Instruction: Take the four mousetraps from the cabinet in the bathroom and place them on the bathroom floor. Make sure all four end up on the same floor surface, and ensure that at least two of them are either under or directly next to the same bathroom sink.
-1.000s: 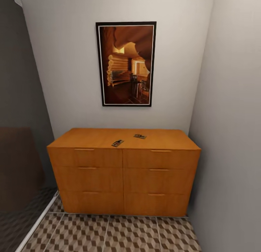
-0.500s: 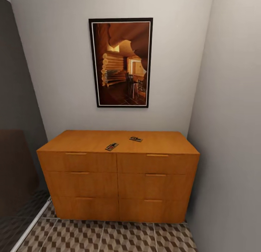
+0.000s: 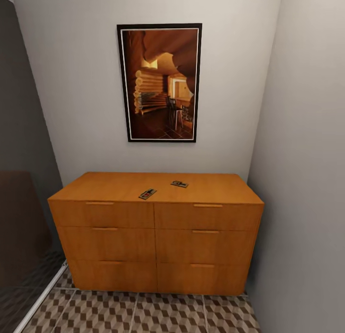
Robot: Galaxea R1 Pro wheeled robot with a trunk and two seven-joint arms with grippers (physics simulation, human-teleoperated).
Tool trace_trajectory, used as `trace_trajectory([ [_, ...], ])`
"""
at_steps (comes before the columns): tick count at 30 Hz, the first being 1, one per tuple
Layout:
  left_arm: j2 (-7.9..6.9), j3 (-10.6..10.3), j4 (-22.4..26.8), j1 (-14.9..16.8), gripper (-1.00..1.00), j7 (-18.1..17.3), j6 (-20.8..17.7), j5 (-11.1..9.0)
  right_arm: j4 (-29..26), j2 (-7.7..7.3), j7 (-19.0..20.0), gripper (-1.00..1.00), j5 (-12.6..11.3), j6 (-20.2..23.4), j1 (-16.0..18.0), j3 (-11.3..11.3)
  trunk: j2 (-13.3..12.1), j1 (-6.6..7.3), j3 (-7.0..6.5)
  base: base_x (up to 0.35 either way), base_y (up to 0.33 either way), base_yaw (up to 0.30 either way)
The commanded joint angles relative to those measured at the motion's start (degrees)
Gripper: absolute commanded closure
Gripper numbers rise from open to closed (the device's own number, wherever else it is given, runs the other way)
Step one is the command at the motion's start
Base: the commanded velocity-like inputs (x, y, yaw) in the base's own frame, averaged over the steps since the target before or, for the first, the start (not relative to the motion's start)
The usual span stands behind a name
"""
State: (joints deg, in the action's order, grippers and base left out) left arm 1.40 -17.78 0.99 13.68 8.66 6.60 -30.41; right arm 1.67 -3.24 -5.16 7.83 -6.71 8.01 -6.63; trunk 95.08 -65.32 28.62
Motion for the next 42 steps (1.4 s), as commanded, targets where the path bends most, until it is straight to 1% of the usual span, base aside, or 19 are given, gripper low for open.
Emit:
trace_trajectory([
  [1,0.05,-0.51,-0.04,0.03,-1.00,0.20,0.16,-0.43,0.18,-0.01,-0.19,-1.00,0.60,-0.32,0.08,-0.49,0.03,0.01,0.06,0.001,-0.001,0.000],
  [18,0.49,-0.51,-0.17,0.03,-1.00,0.20,-0.10,-0.50,0.18,0.07,0.06,-1.00,0.65,0.03,0.08,-0.49,0.03,0.01,0.06,0.000,0.000,0.000],
  [23,0.29,-0.66,-0.27,0.03,-1.00,0.16,0.10,-0.48,0.18,0.01,-0.27,-1.00,0.40,-0.23,0.08,-0.73,0.03,0.01,0.06,0.000,0.000,0.000],
  [24,-0.06,-0.87,-0.22,0.03,-1.00,0.31,0.12,-0.37,0.15,0.04,-0.51,-1.00,0.14,0.23,0.08,-1.02,0.03,0.01,0.06,0.000,0.000,0.000],
  [27,-0.46,-1.01,-0.04,0.03,-1.00,0.17,-0.09,0.26,-0.19,0.14,-0.35,-1.00,0.46,0.32,0.08,-0.97,0.03,0.01,0.06,0.000,0.000,0.000],
  [32,-0.63,-1.05,0.77,0.05,-1.00,0.32,-0.27,0.49,-1.30,0.14,-0.22,-1.00,0.42,0.66,0.14,-0.88,0.03,0.01,0.06,0.000,0.000,0.000],
  [35,-1.18,-1.09,4.11,0.14,-1.00,0.41,-0.39,0.59,-4.80,0.45,-0.20,-1.00,0.63,2.76,0.20,-0.79,0.03,0.01,0.06,0.000,0.000,0.000],
  [38,-1.84,-1.11,8.38,0.18,-1.00,0.44,-1.17,0.65,-10.05,0.90,-0.18,-1.00,0.67,5.99,0.23,-0.75,0.03,0.01,0.06,0.000,0.000,0.000],
  [39,-2.93,-1.11,15.07,0.21,-1.00,0.50,-4.33,0.73,-19.65,1.24,-0.14,-1.00,0.69,12.19,0.24,-0.75,0.03,0.01,0.06,0.000,0.000,0.000],
  [40,-3.63,-1.12,18.95,0.21,-1.00,0.50,-6.72,0.75,-25.06,1.36,-0.13,-1.00,0.67,15.95,0.24,-0.75,0.03,0.01,0.06,0.000,0.000,0.000],
  [42,-4.43,-1.12,23.19,0.21,-1.00,0.53,-9.31,0.76,-30.65,1.47,-0.09,-1.00,0.65,19.98,0.25,-0.75,0.03,0.01,0.06,0.000,0.000,0.000],
])
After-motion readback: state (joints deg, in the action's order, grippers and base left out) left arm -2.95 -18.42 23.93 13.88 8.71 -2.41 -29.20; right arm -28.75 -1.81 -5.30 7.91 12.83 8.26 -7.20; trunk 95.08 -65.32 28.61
